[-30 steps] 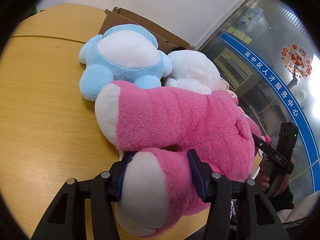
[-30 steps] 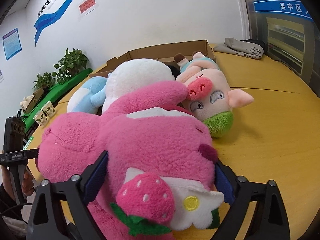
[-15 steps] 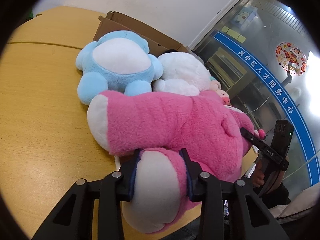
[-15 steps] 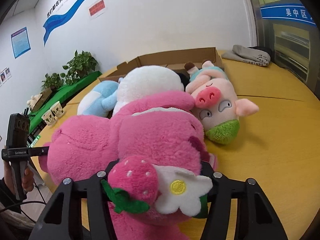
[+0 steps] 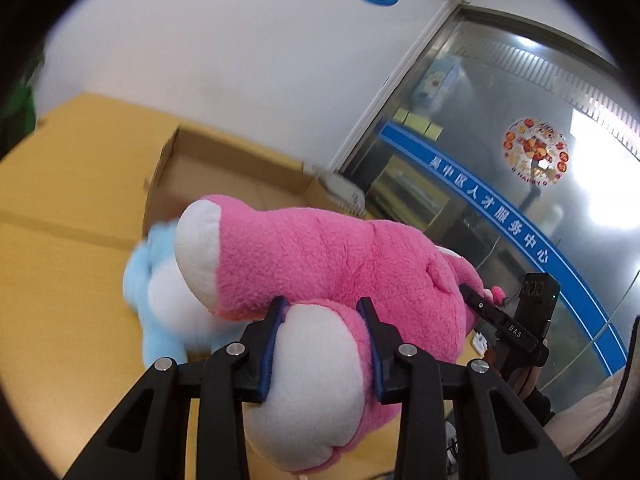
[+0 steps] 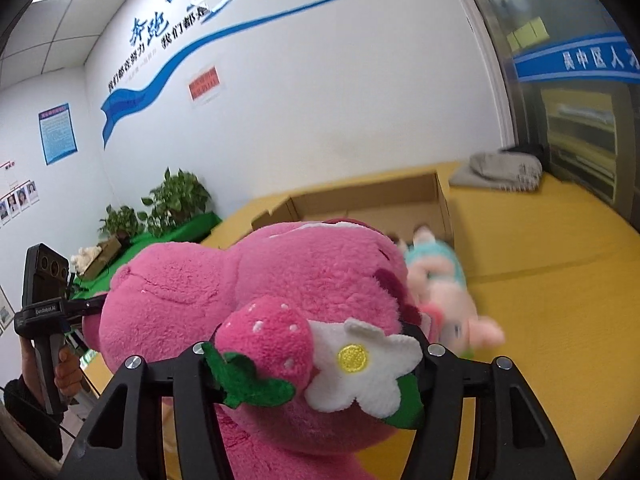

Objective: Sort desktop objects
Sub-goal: 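Lift the pink bear with the left gripper and carry it over the box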

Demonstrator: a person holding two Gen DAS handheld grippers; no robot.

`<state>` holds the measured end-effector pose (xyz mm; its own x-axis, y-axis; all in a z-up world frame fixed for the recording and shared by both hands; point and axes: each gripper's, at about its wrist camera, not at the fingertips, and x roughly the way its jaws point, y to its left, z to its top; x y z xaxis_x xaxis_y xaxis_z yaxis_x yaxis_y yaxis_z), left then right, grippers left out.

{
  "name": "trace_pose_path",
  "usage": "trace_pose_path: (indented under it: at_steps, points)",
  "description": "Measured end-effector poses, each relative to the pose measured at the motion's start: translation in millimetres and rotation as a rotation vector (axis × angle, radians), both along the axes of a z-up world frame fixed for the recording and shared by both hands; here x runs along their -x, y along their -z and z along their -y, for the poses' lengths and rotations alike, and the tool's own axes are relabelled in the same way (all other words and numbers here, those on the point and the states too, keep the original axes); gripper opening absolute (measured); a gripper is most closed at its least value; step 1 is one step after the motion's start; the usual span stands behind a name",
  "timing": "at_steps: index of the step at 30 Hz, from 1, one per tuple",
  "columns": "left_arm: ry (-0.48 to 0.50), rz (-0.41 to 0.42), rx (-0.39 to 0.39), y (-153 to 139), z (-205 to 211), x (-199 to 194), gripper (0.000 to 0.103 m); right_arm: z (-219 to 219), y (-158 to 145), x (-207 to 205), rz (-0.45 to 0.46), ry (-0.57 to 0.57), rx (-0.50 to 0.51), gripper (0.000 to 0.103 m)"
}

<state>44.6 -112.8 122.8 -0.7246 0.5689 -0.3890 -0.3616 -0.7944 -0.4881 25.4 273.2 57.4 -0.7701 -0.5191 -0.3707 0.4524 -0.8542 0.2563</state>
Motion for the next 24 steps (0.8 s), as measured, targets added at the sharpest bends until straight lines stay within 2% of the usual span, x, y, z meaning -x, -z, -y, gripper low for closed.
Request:
trace_pose_path:
  at_steps: [4,6,9,11,14,18,20,24]
  points:
    - [0.008,-0.101,0.055,-47.6,9.0,57.7,0.034,17.1,-48.7,54.4,-0.081,-0.006,-0.019,0.065]
    - [0.003,-0.128,0.084,-64.0,13.8,100.8,0.034,23.6,-70.2,92.7,-0.105,-0.004,-0.022,0.066]
    - [-0.001,-0.129,0.122,-77.3,18.5,174.0,0.034,33.7,-96.7,164.6,-0.125,0.01,-0.026,0.066]
    - [0.004,-0.097,0.142,-77.2,17.3,229.7,0.034,37.2,-101.8,210.3,-0.119,0.023,-0.033,0.066]
    - [0.015,-0.034,0.163,-61.5,10.3,300.7,0.034,42.7,-98.4,278.2,-0.09,0.053,-0.054,0.066]
    - [0.037,0.091,0.213,-11.7,-7.3,390.7,0.034,46.7,-68.6,358.8,-0.028,0.088,-0.118,0.066]
    - [0.045,0.152,0.23,16.1,-16.5,422.3,0.034,45.0,-47.4,389.1,0.018,0.098,-0.141,0.066]
    - [0.063,0.222,0.253,56.1,-29.7,450.1,0.034,40.3,2.3,433.5,0.132,0.105,-0.187,0.066]
